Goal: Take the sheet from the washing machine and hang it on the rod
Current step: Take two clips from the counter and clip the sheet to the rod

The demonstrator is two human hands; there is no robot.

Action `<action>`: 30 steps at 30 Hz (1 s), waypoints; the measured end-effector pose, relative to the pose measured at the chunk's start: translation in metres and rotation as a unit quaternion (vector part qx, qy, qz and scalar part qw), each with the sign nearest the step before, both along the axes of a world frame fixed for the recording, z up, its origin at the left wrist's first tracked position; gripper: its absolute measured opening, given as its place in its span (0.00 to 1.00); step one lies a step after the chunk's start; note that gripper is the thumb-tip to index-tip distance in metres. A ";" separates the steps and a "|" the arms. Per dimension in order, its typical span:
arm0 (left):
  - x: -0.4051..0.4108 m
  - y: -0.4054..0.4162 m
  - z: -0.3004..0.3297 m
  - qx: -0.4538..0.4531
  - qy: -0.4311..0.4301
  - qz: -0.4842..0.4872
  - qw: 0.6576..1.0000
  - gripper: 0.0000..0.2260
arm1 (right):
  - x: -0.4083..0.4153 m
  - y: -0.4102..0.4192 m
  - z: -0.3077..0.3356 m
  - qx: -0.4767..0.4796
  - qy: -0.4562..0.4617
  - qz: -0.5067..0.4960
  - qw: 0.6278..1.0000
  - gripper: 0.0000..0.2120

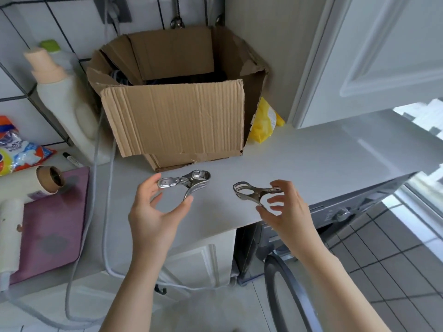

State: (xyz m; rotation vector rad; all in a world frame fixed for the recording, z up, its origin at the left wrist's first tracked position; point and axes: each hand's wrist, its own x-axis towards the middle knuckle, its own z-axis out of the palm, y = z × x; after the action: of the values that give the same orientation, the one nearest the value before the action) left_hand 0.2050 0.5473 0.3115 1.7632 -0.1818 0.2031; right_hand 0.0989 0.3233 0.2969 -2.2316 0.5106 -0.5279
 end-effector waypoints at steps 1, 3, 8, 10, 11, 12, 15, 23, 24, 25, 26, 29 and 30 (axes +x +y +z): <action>-0.005 -0.004 0.001 -0.006 -0.003 -0.016 1.000 0.29 | -0.008 0.001 0.004 0.006 0.001 -0.011 1.000 0.26; -0.016 -0.011 0.003 -0.016 0.008 -0.058 0.998 0.29 | -0.026 0.003 0.010 0.001 0.003 -0.034 0.999 0.29; -0.054 -0.035 0.003 -0.022 0.029 -0.189 0.981 0.28 | -0.091 0.011 0.017 0.008 0.022 -0.159 0.987 0.31; -0.074 -0.046 0.002 -0.022 0.038 -0.241 0.970 0.28 | -0.124 0.017 0.018 0.030 0.011 -0.214 0.976 0.32; -0.085 -0.053 0.002 -0.023 0.041 -0.266 0.963 0.28 | -0.141 0.020 0.019 0.034 0.005 -0.238 0.971 0.33; -0.096 -0.059 0.002 -0.023 0.041 -0.290 0.956 0.29 | -0.158 0.024 0.021 0.031 0.001 -0.259 0.965 0.33; -0.132 -0.075 0.006 -0.009 0.028 -0.359 0.933 0.31 | -0.210 0.034 0.026 0.014 -0.004 -0.314 0.949 0.31; -0.243 -0.106 0.021 0.003 -0.007 -0.499 0.867 0.33 | -0.352 0.060 0.028 0.012 -0.052 -0.437 0.898 0.26; -0.258 -0.108 0.022 0.009 -0.016 -0.515 0.857 0.32 | -0.371 0.064 0.029 0.009 -0.052 -0.453 0.890 0.27; -0.274 -0.110 0.024 0.016 -0.027 -0.530 0.847 0.31 | -0.388 0.068 0.030 0.008 -0.052 -0.467 0.883 0.28; -0.290 -0.112 0.025 0.024 -0.037 -0.545 0.837 0.30 | -0.406 0.072 0.030 0.009 -0.052 -0.480 0.875 0.29; -0.343 -0.116 0.026 0.039 -0.049 -0.581 0.812 0.30 | -0.461 0.086 0.030 0.015 -0.051 -0.512 0.857 0.31; -0.362 -0.116 0.025 0.041 -0.050 -0.588 0.806 0.30 | -0.480 0.091 0.029 0.018 -0.049 -0.521 0.852 0.31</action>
State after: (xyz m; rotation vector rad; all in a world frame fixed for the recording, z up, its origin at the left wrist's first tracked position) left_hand -0.1570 0.4316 0.3365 1.4256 -1.3207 -0.6275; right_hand -0.3810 0.4140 0.3262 -1.7052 1.6692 -1.1358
